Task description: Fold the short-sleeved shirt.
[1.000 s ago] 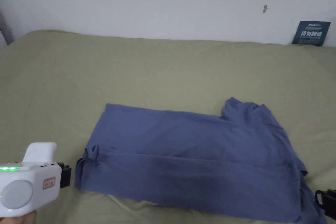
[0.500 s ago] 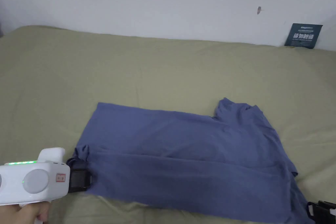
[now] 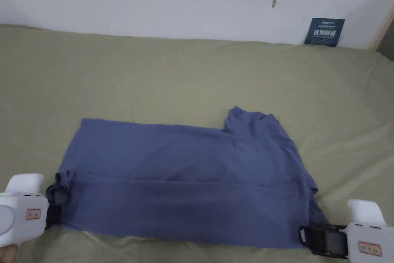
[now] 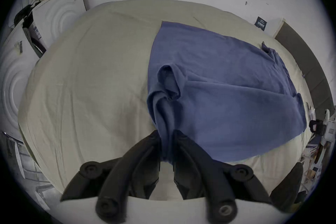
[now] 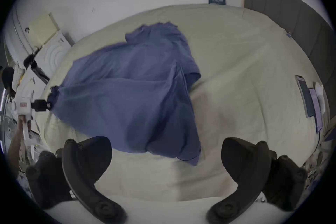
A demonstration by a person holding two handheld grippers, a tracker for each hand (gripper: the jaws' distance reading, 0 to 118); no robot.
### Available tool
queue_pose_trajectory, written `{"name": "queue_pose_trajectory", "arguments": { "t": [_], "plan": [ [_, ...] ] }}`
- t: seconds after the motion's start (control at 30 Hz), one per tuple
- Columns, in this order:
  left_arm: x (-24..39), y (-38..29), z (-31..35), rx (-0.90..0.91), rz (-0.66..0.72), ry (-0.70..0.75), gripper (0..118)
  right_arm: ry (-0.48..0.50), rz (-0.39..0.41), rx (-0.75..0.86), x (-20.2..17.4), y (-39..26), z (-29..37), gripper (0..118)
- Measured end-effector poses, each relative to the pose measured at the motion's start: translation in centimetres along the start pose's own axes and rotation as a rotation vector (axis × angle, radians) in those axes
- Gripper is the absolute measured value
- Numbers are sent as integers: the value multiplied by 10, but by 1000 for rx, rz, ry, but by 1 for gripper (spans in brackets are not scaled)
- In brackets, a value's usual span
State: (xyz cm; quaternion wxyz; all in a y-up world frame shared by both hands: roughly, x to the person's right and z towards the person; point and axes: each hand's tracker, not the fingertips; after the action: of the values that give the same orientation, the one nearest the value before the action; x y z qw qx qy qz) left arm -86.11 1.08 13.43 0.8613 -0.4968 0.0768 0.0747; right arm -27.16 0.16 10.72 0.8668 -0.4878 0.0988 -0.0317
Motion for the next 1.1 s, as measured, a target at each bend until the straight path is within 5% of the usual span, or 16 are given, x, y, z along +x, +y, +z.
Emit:
{"name": "queue_pose_trajectory", "arguments": {
  "t": [0.03,0.07,0.1,0.13,0.2,0.9,0.93,0.97,1.0,1.03,1.07,1.1],
  "plan": [
    [0,1,-1,-3,-1,1,12,-25,20,-20,-1,0,-8,111],
    [1,-1,-3,-7,-3,3,12,-24,30,-29,0,0,-13,83],
    [0,-1,-4,-11,-1,5,12,-23,30,-24,4,-1,-15,33],
    [-2,0,-4,-17,5,1,12,-26,32,-21,7,-2,-17,10],
    [-1,-3,-2,-20,13,2,12,38,-26,2,10,-5,-16,9],
    [-33,-109,89,-39,51,-34,12,38,90,-17,-13,-87,76,9],
    [-35,-111,86,-46,55,-36,12,35,80,-20,-12,-89,73,14],
    [-36,-111,83,-48,62,-44,12,35,60,-27,-12,-88,70,33],
    [-37,-111,81,-47,64,-51,17,8,43,-28,-13,-87,71,67],
    [-38,-109,81,-44,66,-51,58,2,41,-24,-13,-84,70,106],
    [-37,-107,84,-32,72,-38,97,10,47,-16,-12,-83,73,113],
    [-38,-105,87,-5,74,-31,118,-9,32,33,-12,-80,81,112]
  ]
}}
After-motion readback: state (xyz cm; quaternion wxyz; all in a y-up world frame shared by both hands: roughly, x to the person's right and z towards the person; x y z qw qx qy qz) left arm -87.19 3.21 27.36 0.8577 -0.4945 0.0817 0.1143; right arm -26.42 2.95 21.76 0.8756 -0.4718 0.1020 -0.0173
